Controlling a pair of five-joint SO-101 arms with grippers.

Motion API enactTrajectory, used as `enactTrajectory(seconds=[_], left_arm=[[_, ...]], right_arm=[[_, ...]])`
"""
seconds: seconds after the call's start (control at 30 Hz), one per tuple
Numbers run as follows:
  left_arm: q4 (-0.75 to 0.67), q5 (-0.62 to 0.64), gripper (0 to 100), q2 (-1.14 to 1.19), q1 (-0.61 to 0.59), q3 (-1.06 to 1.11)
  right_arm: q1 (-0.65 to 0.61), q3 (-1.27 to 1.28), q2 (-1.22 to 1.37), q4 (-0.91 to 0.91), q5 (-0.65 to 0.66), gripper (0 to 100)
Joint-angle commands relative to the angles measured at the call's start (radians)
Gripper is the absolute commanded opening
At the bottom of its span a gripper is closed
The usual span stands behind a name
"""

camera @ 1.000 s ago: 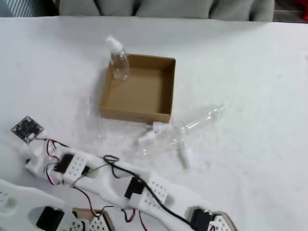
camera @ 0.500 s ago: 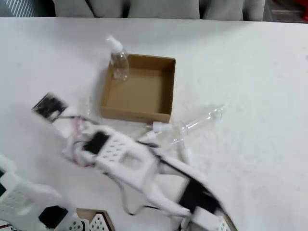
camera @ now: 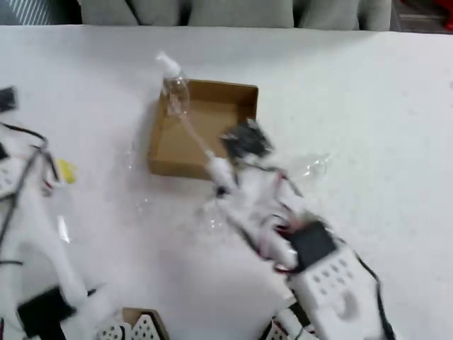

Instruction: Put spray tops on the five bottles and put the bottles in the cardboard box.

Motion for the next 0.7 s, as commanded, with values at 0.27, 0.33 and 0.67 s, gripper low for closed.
enactTrajectory(seconds=[0.27, 0.33, 0.67], left_arm=[[-0.181, 0.034, 2, -0.602, 0.262, 0.601], [-0.189, 0.032, 2, -0.674, 0.266, 0.646], [-0.252, 0.026, 2, -0.576, 0.269, 0.657]], right_arm=[[0.730, 0.150, -0.226, 0.401, 0.647, 1.5], [0.854, 0.198, -0.209, 0.361, 0.789, 1.5], [1.307, 0.374, -0.016, -0.110, 1.310, 1.5]])
